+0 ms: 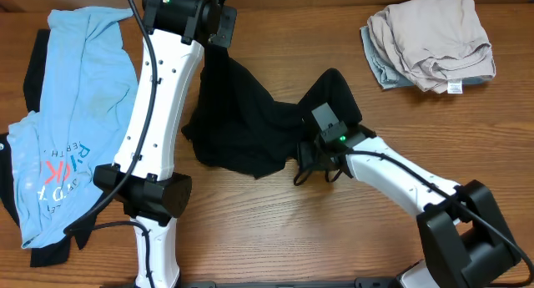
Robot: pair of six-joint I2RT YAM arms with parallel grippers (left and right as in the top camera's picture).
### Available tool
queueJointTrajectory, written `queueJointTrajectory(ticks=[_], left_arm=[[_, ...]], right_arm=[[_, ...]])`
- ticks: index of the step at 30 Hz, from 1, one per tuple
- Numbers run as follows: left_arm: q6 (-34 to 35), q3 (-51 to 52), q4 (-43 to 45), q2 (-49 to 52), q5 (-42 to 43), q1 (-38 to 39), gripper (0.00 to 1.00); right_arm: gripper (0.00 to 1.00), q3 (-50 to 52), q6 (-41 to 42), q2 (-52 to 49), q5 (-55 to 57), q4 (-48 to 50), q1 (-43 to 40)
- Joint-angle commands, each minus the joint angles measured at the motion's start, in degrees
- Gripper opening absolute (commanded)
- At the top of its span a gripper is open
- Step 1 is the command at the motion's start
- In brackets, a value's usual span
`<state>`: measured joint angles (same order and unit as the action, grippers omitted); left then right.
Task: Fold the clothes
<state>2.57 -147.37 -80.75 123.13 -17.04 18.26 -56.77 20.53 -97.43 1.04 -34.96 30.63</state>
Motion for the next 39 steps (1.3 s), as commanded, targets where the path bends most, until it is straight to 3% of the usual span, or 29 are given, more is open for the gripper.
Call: queueJointTrajectory(ticks=[1,10,18,22,23,24,31,39], left_arm=[[0.9,-0.4,0.5,-0.5,0.6,-0.4,0.04],[0.9,-0.4,1.1,-0.5,0.6,-0.3,0.04],[0.9,-0.4,1.1,-0.5,0.6,-0.4,0.04],[0.9,-0.4,1.0,-0.5,0.0,-0.3,0.04],[0.9,-0.4,0.9,-0.5,-0.4,-0.3,0.04],[0.9,-0.4,0.8,-0.5,-0.6,-0.3,0.04],[2.8,-1.0,-0.4,-4.1,-3.1,-0.4,0.04],[3.6,-1.0,1.4,-18.5,-13.4,-0.4,0.04]], right_arm=[[0.63,2.3,-1.5,-1.1,1.5,2.4,0.0],[0.63,2.3,-4.5,-4.9,1.3,3.6,0.0],[0.49,2.3,-5.6,-8.1,1.9,5.2,0.0],[0.20,1.7,-5.6,-8.0,2.4,5.3,-0.2],[0.08,1.0,-5.5,-8.0,2.3,4.5,-0.2],[0.06,0.6,-5.5,-8.0,2.3,3.9,-0.2],[0.04,-12.2,-4.1,-3.8,1.9,-12.3,-2.1],[0.04,-43.7,-6.2,5.0,1.9,-37.3,-10.4]])
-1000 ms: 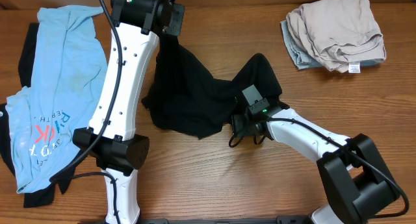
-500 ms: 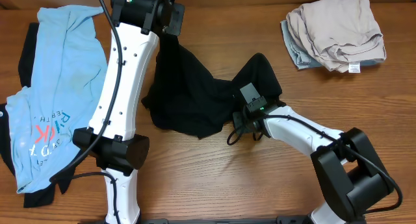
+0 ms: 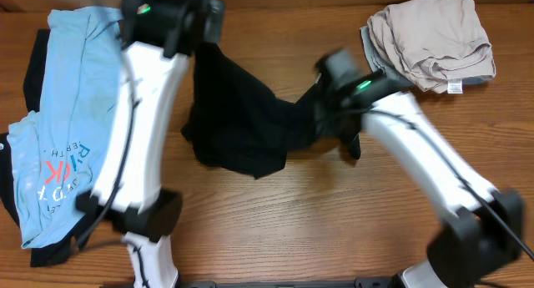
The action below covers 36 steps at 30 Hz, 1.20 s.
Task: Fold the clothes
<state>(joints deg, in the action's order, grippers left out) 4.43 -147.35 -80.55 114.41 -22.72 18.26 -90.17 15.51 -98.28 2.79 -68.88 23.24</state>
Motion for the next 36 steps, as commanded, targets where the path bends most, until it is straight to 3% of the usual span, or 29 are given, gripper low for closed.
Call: queueJointTrajectory(ticks=[1,5,13,24,36], left_arm=[[2.1,-1.1,2.4,-11.7,-9.8,-0.4,0.04],[1.8,-1.1,8.3,-18.6,-16.7,-0.3,0.04],[-0.2,-1.1,12.1,-31.2,-17.3,-0.3,0.04],[-3.7,-1.0,12.2,-37.6,-17.3,-0.3,0.04],[-9.6,-1.0,19.0,-24.2,-20.3,-2.9,0.04]], right_arm=[[0.04,-14.9,-1.5,6.2,0.1,-6.1,-4.4],[0.04,-32.4,-2.1,6.3,0.1,-15.8,-9.6],[0.04,-56.9,-4.0,7.2,-1.0,-28.2,-15.4],[0.04,-59.5,-4.0,14.3,-1.4,-28.2,-15.4],[0.04,-59.1,-8.2,1.2,-1.4,-22.3,-15.4]])
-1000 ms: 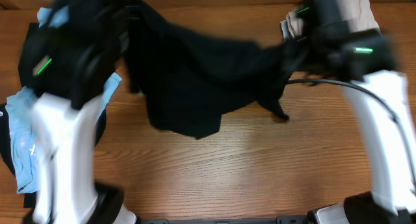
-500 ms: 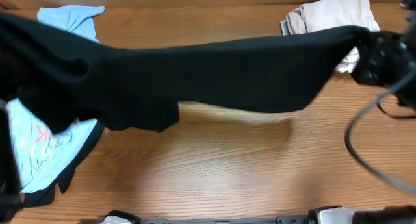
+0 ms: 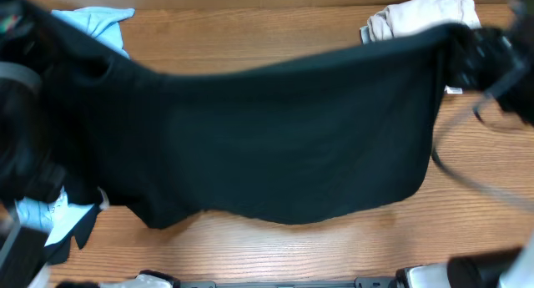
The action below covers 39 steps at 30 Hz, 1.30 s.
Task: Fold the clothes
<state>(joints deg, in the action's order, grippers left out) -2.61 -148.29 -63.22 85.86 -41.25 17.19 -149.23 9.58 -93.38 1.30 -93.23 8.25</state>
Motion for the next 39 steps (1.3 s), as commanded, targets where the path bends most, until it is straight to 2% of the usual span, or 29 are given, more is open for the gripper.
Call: queueJointTrajectory(ticks=[1,9,15,19,23,28,34,39], left_arm=[[-2.4,-0.1,3.3,6.4,-1.7,-3.2,0.04],[-0.8,-0.1,19.9,20.0,6.4,-13.6,0.04],[-2.0,-0.1,34.2,21.0,17.8,-16.4,0.04],[-5.7,-0.1,40.6,21.0,21.0,-16.5,0.04],[-8.1,-0.1,42.4,21.3,23.6,-17.3,0.04],[-8.1,0.0,33.5,22.6,26.8,-18.7,0.04],[-5.3,0.0,9.3,26.2,35.3,-18.5,0.04],[1.3,0.0,-3.8,29.3,40.5,-18.6,0.04]], right_arm=[[0.04,-0.1,-2.6,-5.2,0.2,3.8,-0.4],[0.04,-0.1,-5.2,-14.8,2.5,26.3,-0.4],[0.04,-0.1,-7.8,-15.4,4.7,40.0,-0.5],[0.04,-0.1,-8.2,-15.6,4.6,44.7,-1.6],[0.04,-0.1,-9.0,-17.0,0.9,46.2,-3.4],[0.04,0.0,-9.0,-21.0,-4.7,42.2,-5.0],[0.04,0.0,-10.1,-28.6,-10.5,33.2,-5.1],[0.04,0.0,-10.1,-32.9,-10.4,25.7,-5.1]])
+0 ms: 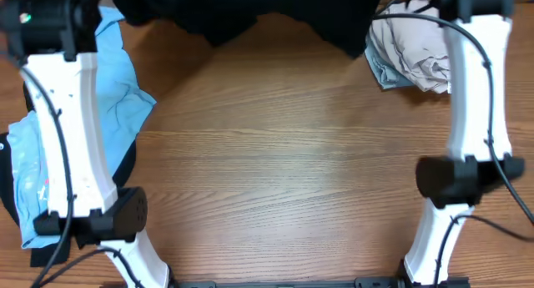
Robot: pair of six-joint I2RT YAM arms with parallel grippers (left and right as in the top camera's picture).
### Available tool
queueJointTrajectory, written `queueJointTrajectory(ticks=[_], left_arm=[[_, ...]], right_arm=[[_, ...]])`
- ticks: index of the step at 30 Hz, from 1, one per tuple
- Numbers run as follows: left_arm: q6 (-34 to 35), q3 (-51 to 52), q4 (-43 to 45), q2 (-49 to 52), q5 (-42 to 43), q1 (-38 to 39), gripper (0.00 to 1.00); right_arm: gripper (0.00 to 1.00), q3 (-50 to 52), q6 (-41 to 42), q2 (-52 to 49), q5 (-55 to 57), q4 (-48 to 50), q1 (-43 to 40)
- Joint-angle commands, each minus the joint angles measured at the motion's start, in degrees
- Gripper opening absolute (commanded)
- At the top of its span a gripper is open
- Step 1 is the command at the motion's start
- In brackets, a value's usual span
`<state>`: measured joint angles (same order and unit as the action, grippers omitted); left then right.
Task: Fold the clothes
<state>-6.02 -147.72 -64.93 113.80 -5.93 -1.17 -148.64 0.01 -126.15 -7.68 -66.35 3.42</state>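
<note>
A black garment (250,12) hangs spread along the far edge of the overhead view, its lower hem sagging onto the wooden table (284,171). My left gripper is at the garment's left end and my right gripper at its right end. Both sit at the top of the frame, and their fingers are mostly hidden by cloth and arm housings. The garment stays stretched between them, so each is shut on a corner of it.
A light blue printed shirt (117,104) lies on dark cloth at the left edge, partly under the left arm (67,129). A crumpled beige and grey pile (417,58) sits at the back right beside the right arm (471,96).
The black garment, held wide and hanging over most of the table, is now carried to the far edge. Both arms have reached back with it, uncovering the wood.
The black garment lay crumpled mid-table, the left gripper at its far corner and the right gripper at its near right corner. Then both had lifted and moved apart. Then the garment hung stretched wide above the table, and now it is at the far edge.
</note>
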Motion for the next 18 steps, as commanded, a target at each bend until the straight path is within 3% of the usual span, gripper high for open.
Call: queueJointTrajectory(ticks=[1,8,15,18], left_arm=[[5.2,-0.6,-4.2,1.9,6.3,-0.2,0.04],[5.7,-0.6,-15.8,1.9,10.1,-0.1,0.04],[5.9,-0.6,-31.9,1.6,7.7,-0.1,0.04],[6.3,0.8,-31.9,0.3,9.9,0.3,0.04]], right_arm=[[0.04,-0.6,-0.5,-0.4,-1.5,-2.8,-0.3],[0.04,-0.6,-0.4,0.6,-2.1,-13.1,-0.3],[0.04,-0.6,2.0,3.3,-2.3,-23.8,-0.3],[0.04,-0.6,3.4,4.7,-2.3,-28.4,-0.3]])
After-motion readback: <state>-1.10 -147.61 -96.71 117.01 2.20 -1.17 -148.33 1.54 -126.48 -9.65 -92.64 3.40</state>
